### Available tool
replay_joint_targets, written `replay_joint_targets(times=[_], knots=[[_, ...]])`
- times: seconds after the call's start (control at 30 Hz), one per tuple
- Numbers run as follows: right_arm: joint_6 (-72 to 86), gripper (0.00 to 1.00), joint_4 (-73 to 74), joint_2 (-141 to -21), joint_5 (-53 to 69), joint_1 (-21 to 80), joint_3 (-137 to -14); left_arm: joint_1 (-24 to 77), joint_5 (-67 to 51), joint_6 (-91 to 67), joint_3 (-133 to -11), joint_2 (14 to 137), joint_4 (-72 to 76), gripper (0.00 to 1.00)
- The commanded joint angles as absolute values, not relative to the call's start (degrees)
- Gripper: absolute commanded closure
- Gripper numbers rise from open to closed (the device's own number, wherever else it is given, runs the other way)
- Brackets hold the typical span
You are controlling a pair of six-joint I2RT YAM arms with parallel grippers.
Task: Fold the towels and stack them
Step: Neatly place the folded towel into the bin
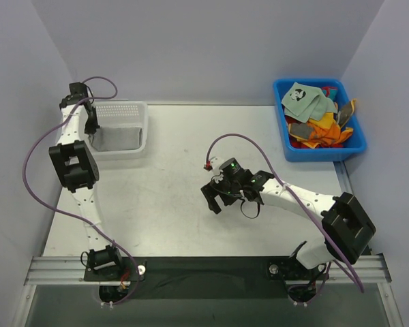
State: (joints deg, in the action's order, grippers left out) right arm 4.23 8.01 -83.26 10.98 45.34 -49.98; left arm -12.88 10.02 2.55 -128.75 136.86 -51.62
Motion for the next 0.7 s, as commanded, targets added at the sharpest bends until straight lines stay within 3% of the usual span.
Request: replay_joint_targets(times=[0.0,0.13,0.2,0.3,0.37,0.4,0.47,0.57,0.67], knots=[[4.22,0.08,9.14,-83.93,11.51,45.35,-52.29,-13.71,10.46,1.76,-129.99,133.24,-49.93,1.0],[4.13,0.08,9.23,-84.11,11.6,45.35,-52.47,-13.89,10.37,1.41,-129.2,133.15,-49.04,0.94],[4.13,0.08,9.23,-84.11,11.6,45.26,-52.47,-14.06,10.55,0.62,-129.11,132.89,-49.04,0.76],[3.96,0.08,9.14,-83.76,11.34,45.35,-52.47,-14.06,11.42,0.35,-129.11,132.19,-48.87,0.41],[3.78,0.08,9.23,-83.5,11.08,45.35,-52.73,-14.06,11.86,0.44,-129.02,130.79,-48.52,0.32],[3.87,0.08,9.23,-83.32,10.47,45.26,-52.82,-14.06,12.47,0.35,-128.85,130.26,-48.52,0.23],[3.95,0.08,9.23,-82.62,9.5,45.35,-53.17,-14.06,13.27,0.26,-128.76,128.07,-48.25,0.18],[4.13,0.08,9.32,-81.04,6.16,45.26,-53.35,-14.15,15.55,0.35,-128.32,124.12,-47.64,0.03],[5.01,0.07,9.49,-78.93,1.6,44.74,-53.17,-14.06,16.35,-1.56,-127.62,119.38,-47.37,0.02]])
